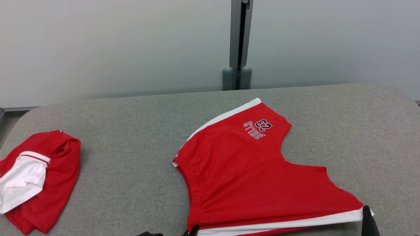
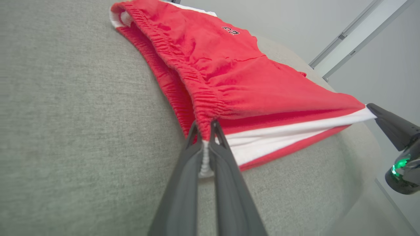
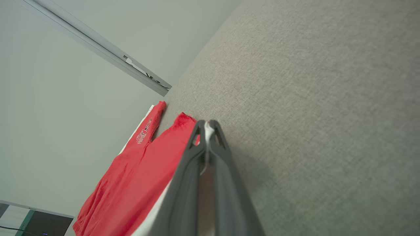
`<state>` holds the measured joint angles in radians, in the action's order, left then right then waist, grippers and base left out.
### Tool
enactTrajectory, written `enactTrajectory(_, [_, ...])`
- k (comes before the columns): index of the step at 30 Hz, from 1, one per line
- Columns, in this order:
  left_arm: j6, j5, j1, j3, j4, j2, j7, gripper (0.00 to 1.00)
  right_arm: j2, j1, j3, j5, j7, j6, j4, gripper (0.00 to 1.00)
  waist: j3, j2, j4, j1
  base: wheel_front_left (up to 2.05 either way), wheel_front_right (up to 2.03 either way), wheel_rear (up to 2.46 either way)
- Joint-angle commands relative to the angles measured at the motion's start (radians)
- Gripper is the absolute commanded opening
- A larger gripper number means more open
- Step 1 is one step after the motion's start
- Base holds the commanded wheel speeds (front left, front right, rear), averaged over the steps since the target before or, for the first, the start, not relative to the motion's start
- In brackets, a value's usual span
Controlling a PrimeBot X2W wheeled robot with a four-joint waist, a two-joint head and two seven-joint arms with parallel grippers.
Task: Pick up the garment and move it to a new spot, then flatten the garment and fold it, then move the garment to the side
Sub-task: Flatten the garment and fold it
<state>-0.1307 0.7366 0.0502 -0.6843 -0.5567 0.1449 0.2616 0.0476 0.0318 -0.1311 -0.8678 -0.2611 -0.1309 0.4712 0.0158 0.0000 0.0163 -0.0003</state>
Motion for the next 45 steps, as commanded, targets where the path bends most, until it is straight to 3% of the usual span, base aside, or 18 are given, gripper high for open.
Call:
enactTrajectory(1, [0.001,0.006,-0.012,0.000,0.020,0.022,0.005,0.00,0.007,0.021,-0.004,-0.011,-0.006,0.000,-0.016,0.00,0.001,0.0000,-0.003,0.0003,0.00,0.00,0.00])
enactTrajectory(8, [0.001,-0.028,0.028,-0.061,0.177,0.071,0.005,0.00,0.006,-0.042,0.022,-0.093,-0.004,0.000,-0.062,0.00,-0.022,0.0000,-0.031,0.0003,0.00,0.00,0.00])
enactTrajectory(13, [0.001,-0.039,0.123,-0.039,0.258,0.062,0.005,0.00,0.019,-0.199,0.056,-0.053,0.021,0.000,-0.072,0.00,-0.093,0.0000,-0.072,0.0003,0.00,0.00,0.00])
enactTrajectory(18, [0.001,-0.088,0.251,-0.030,0.256,0.040,0.005,0.00,0.055,-0.399,0.058,0.008,0.026,0.000,-0.034,0.00,-0.173,0.0000,-0.131,0.0003,0.00,0.00,0.00])
enactTrajectory(28, [0.001,-0.008,0.439,0.013,0.137,-0.068,0.005,0.00,0.125,-0.777,0.011,0.162,0.034,0.000,0.208,0.00,-0.334,0.0000,-0.226,0.0003,0.00,0.00,0.00])
enactTrajectory(39, [0.001,0.087,0.540,0.009,0.054,-0.094,0.005,0.00,0.152,-0.984,0.010,0.307,0.010,0.000,0.457,0.00,-0.424,0.0000,-0.249,0.0003,0.00,0.00,0.00])
enactTrajectory(40, [0.001,0.090,0.544,0.010,0.051,-0.094,0.005,0.00,0.152,-0.997,0.015,0.315,0.009,0.000,0.472,0.04,-0.430,0.0000,-0.248,0.0003,0.00,0.00,0.00])
enactTrajectory(41, [0.001,0.094,0.547,0.014,0.046,-0.094,0.005,0.00,0.152,-1.006,0.020,0.320,0.006,0.000,0.482,0.43,-0.435,0.0000,-0.247,0.0003,0.00,0.00,0.00])
enactTrajectory(42, [0.001,0.095,0.551,0.016,0.044,-0.094,0.005,0.00,0.151,-1.013,0.037,0.333,0.004,0.000,0.490,1.00,-0.438,0.0000,-0.246,0.0003,0.00,0.00,0.00])
enactTrajectory(43, [0.001,0.094,0.552,0.016,0.041,-0.094,0.005,0.32,0.150,-1.017,0.062,0.346,0.005,0.000,0.495,1.00,-0.442,0.0000,-0.245,0.0003,0.00,0.00,0.00])
enactTrajectory(44, [0.001,0.090,0.551,0.021,0.034,-0.094,0.005,0.98,0.157,-1.016,0.081,0.361,0.003,0.000,0.499,1.00,-0.444,0.0000,-0.242,0.0003,0.00,0.00,0.00])
enactTrajectory(45, [0.001,0.083,0.548,0.025,0.027,-0.094,0.005,1.00,0.167,-1.013,0.096,0.372,0.001,0.000,0.503,1.00,-0.445,0.0000,-0.241,0.0003,0.00,0.00,0.00])
